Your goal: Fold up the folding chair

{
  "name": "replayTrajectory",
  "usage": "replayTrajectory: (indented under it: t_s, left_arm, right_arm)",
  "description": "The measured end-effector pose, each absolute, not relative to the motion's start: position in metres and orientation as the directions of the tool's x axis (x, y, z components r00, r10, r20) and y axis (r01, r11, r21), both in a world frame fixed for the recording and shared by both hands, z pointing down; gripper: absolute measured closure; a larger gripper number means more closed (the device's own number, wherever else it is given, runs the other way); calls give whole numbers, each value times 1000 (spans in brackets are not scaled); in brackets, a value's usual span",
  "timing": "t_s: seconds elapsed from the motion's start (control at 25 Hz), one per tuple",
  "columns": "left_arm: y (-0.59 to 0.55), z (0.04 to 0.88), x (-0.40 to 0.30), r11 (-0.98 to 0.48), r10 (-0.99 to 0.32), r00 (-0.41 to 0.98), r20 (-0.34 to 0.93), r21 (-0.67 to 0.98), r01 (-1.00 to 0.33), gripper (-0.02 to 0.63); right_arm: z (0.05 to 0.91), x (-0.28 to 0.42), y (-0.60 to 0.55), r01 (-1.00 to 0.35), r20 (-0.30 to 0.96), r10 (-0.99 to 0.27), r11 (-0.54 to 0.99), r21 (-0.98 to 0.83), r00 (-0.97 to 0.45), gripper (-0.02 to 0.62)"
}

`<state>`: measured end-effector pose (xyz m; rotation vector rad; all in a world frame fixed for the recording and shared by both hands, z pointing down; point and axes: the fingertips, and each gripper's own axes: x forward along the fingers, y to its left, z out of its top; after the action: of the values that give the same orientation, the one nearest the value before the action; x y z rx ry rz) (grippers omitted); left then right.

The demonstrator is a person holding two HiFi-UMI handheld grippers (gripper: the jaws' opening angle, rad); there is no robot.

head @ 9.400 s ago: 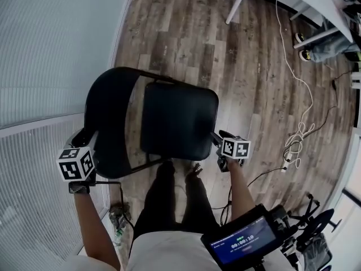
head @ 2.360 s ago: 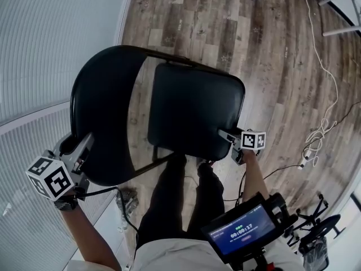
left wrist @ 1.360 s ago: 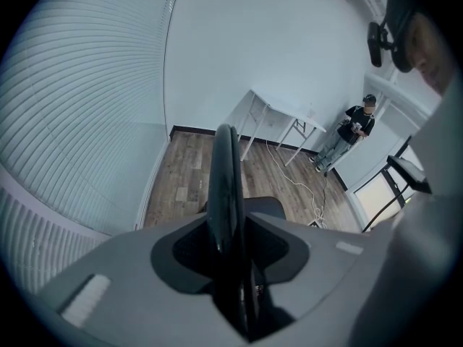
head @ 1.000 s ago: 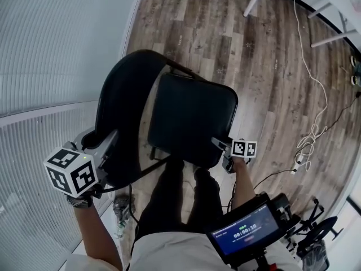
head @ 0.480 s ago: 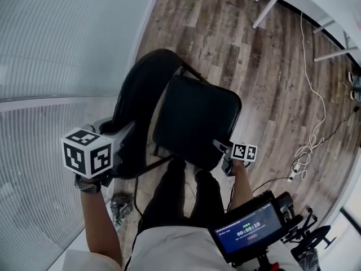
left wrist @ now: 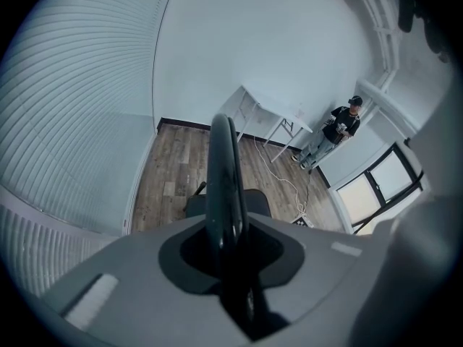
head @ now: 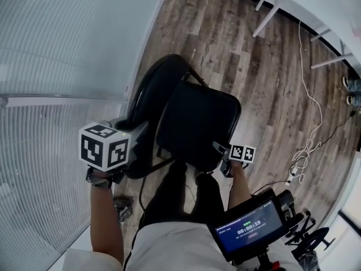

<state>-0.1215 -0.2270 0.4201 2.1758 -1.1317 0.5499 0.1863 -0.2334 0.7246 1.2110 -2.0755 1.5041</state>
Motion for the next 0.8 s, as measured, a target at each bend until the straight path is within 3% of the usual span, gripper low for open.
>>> replayTrajectory:
  t_s: [0.8]
  left_arm:
    - [-226, 401, -109, -456, -607, 522, 599, 275, -846, 549]
  right_arm:
    - [680, 141, -234, -790, 674, -475, 80, -608, -566, 262]
